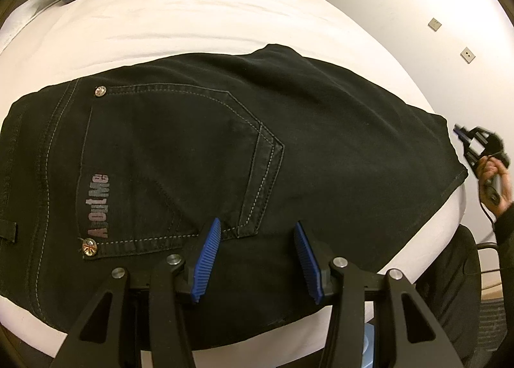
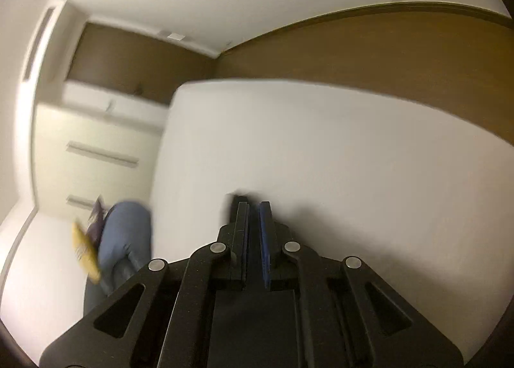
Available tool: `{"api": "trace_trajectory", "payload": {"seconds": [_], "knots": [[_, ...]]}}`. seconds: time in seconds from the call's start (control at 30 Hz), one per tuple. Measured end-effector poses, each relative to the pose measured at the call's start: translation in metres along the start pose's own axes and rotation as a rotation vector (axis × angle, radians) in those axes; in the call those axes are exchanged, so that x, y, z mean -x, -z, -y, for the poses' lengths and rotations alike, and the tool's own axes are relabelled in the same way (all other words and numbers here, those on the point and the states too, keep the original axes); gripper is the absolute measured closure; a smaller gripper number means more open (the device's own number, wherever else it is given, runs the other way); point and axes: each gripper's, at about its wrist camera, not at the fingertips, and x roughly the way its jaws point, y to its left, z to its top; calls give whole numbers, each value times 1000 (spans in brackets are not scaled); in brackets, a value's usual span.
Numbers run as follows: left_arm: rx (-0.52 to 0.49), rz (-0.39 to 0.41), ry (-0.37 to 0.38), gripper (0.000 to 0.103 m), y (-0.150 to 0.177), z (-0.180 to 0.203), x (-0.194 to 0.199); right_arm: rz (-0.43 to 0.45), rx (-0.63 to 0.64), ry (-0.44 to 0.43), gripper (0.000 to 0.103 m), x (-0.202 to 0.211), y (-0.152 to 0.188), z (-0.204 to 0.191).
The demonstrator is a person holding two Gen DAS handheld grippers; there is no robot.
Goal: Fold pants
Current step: 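Grasp the jeans edge with the right tool while the left tool grasps the waist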
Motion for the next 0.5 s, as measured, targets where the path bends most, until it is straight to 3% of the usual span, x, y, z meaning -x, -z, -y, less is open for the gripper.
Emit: {"api": "trace_trajectory", "payload": {"seconds": [0.17, 0.3, 0.4, 0.43, 0.5], "knots": [[-14, -8, -14, 47, -2, 6, -2, -296, 151, -99, 95, -46, 70, -56], [-8, -13, -9, 47, -2, 5, -1, -442, 196, -83, 95, -106, 115, -69], [6, -11, -4, 47, -2, 4, -1, -450, 117, -11, 103, -139, 104, -42], [3, -11, -8, 47, -2, 4, -1, -436, 33, -71, 103, -142, 95, -28], [-5, -11, -18, 47, -1, 6, -1, -362, -6, -67, 103, -132, 73, -17]]}}
